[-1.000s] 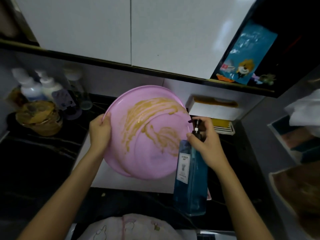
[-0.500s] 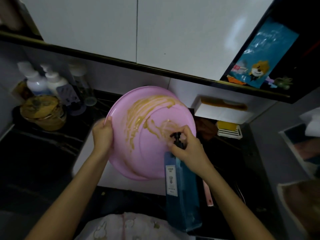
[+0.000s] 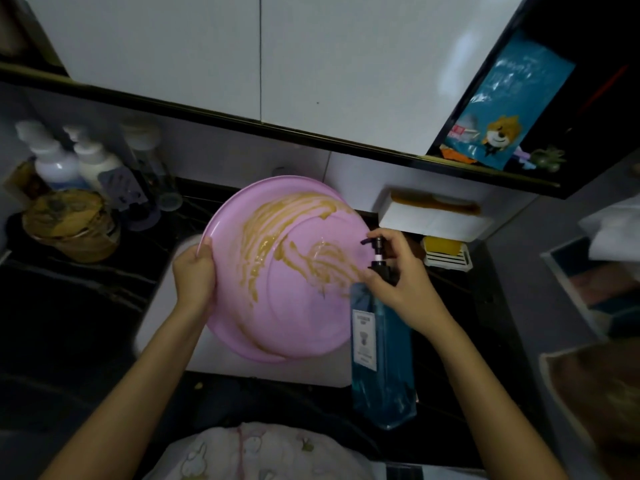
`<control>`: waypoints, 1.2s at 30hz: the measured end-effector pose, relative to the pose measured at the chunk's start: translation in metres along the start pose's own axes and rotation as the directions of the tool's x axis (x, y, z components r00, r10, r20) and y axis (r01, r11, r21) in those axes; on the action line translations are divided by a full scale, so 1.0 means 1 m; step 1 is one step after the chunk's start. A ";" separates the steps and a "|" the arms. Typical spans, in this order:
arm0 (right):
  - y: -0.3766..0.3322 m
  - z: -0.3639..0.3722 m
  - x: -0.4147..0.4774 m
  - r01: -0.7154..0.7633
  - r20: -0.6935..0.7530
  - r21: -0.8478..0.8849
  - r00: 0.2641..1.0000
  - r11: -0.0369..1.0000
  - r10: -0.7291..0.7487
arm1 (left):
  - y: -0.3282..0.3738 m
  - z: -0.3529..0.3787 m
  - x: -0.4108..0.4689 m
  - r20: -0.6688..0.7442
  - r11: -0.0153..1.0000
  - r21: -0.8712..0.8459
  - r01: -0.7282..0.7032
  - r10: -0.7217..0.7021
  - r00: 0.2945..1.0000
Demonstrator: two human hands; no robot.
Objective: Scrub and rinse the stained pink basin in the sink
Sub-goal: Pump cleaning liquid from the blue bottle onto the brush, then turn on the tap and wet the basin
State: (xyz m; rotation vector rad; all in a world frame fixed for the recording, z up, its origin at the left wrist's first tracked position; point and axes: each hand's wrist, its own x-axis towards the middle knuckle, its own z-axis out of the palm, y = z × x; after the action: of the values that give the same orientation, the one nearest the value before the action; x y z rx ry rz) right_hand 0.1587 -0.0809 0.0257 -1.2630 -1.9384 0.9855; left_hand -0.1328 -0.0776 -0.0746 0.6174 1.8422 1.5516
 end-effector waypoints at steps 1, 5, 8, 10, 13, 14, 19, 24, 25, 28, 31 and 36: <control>0.006 -0.005 -0.004 -0.030 -0.053 -0.029 0.998 0.999 0.028 | 0.000 -0.002 0.000 -0.005 1.000 0.021 -0.008 0.008 1.000; 0.032 -0.030 -0.016 -0.209 -0.400 -0.235 0.911 0.949 0.101 | -0.001 -0.005 -0.001 0.011 0.991 0.120 -0.058 0.057 0.998; 0.053 -0.041 -0.018 -0.364 -0.592 -0.295 0.795 0.884 0.130 | 0.001 -0.003 -0.009 0.063 0.977 0.177 -0.119 0.109 0.992; 0.070 -0.043 -0.017 -0.402 -0.674 -0.297 0.731 0.866 0.109 | 0.007 0.000 -0.018 0.105 0.953 0.246 -0.177 0.156 0.982; 0.093 -0.048 -0.009 -0.433 -0.736 -0.253 0.667 0.865 0.118 | 0.011 0.003 -0.024 0.169 0.918 0.295 -0.265 0.223 0.960; 0.099 -0.050 -0.007 -0.446 -0.738 -0.219 0.657 0.868 0.151 | 0.011 0.003 -0.024 0.194 0.911 0.299 -0.285 0.234 0.953; 0.122 -0.055 -0.002 -0.455 -0.759 -0.082 0.605 0.887 0.241 | 0.014 0.008 -0.027 0.267 0.923 0.267 -0.277 0.205 0.942; 0.131 -0.059 -0.008 -0.460 -0.757 -0.242 0.640 0.854 0.131 | 0.023 0.003 -0.028 0.441 0.889 0.258 -0.378 0.240 0.865; 0.131 -0.054 -0.013 -0.466 -0.777 -0.316 0.627 0.826 0.056 | 0.025 0.002 -0.030 0.471 0.871 0.266 -0.413 0.256 0.844; 0.126 -0.029 -0.034 -0.422 -0.822 -0.340 0.567 0.840 -0.048 | 0.030 -0.002 -0.033 0.538 0.823 0.286 -0.490 0.286 0.793; 0.135 0.000 -0.055 -0.448 -0.594 -0.331 0.783 0.830 0.186 | 0.035 -0.004 -0.038 0.542 0.719 0.352 -0.599 0.365 0.757; 0.158 0.040 -0.083 -0.667 -0.290 -0.430 0.740 0.609 0.606 | 0.051 -0.009 -0.042 0.629 0.623 0.305 -0.720 0.436 0.644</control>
State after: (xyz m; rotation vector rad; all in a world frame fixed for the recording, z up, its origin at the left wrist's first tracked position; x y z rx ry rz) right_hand 0.2298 -0.1259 -0.1360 -2.3940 -1.7153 0.6755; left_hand -0.1132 -0.1036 -0.0168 1.9017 1.7029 1.0185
